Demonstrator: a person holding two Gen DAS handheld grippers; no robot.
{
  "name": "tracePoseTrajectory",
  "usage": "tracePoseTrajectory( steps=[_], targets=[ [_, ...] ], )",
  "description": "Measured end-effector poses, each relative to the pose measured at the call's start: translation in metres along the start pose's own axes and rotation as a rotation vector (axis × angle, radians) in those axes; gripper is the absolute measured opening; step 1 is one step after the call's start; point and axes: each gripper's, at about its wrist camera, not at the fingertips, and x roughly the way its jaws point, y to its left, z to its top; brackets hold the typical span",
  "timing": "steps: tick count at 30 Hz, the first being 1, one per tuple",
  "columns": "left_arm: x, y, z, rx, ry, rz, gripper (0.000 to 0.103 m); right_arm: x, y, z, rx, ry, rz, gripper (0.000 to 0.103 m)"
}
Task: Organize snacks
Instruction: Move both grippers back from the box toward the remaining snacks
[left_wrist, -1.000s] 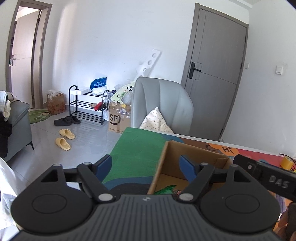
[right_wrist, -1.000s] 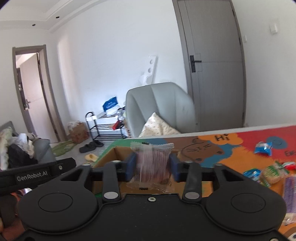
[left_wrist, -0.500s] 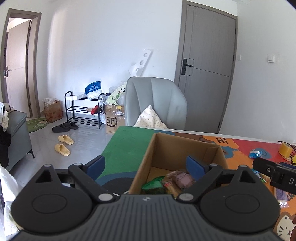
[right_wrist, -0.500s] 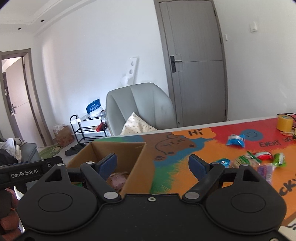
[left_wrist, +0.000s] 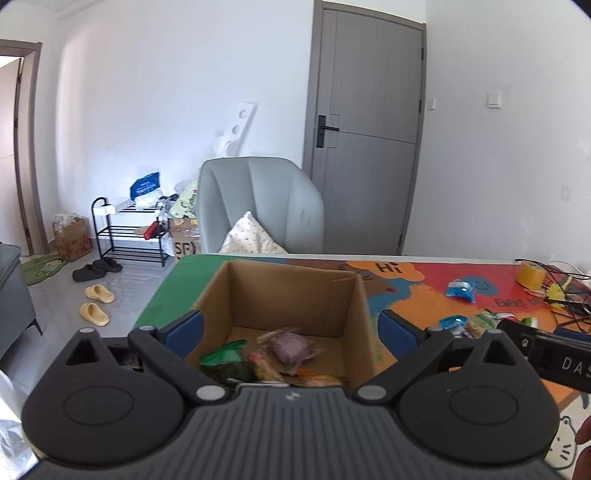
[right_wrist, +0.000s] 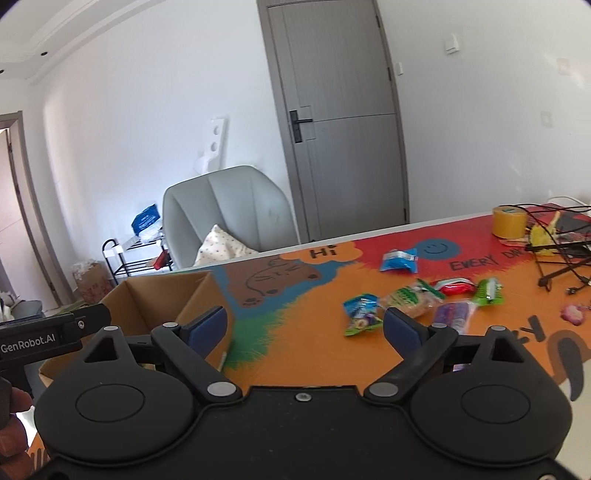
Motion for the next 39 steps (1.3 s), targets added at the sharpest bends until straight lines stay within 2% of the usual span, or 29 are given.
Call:
tracePoseTrajectory(
  steps=[9, 14, 19, 23, 29, 39],
  targets=[
    [0.001, -0.05, -0.005, 0.008, 0.01, -0.124, 0.1, -0.023, -0.042, -0.004, 0.004, -0.006, -0.109, 0.093],
    [0.002, -0.074, -0.009, 0.037, 0.016, -0.164, 0.1, -0.032, -0.064, -0.006, 0.025, -0.009, -0.159, 0.093],
    [0.007, -0.095, -0.011, 0.052, 0.023, -0.184, 0.1, -0.037, -0.085, -0.008, 0.048, -0.01, -0.198, 0.094],
    [0.013, -0.112, -0.014, 0.072, 0.038, -0.202, 0.1, -0.04, -0.104, -0.008, 0.079, -0.024, -0.231, 0.099],
    [0.027, -0.137, -0.02, 0.104, 0.058, -0.214, 0.1, -0.037, -0.129, -0.011, 0.118, -0.035, -0.267, 0.099],
    [0.061, -0.164, -0.028, 0.119, 0.1, -0.183, 0.1, -0.017, -0.166, -0.017, 0.163, -0.013, -0.279, 0.097]
  ],
)
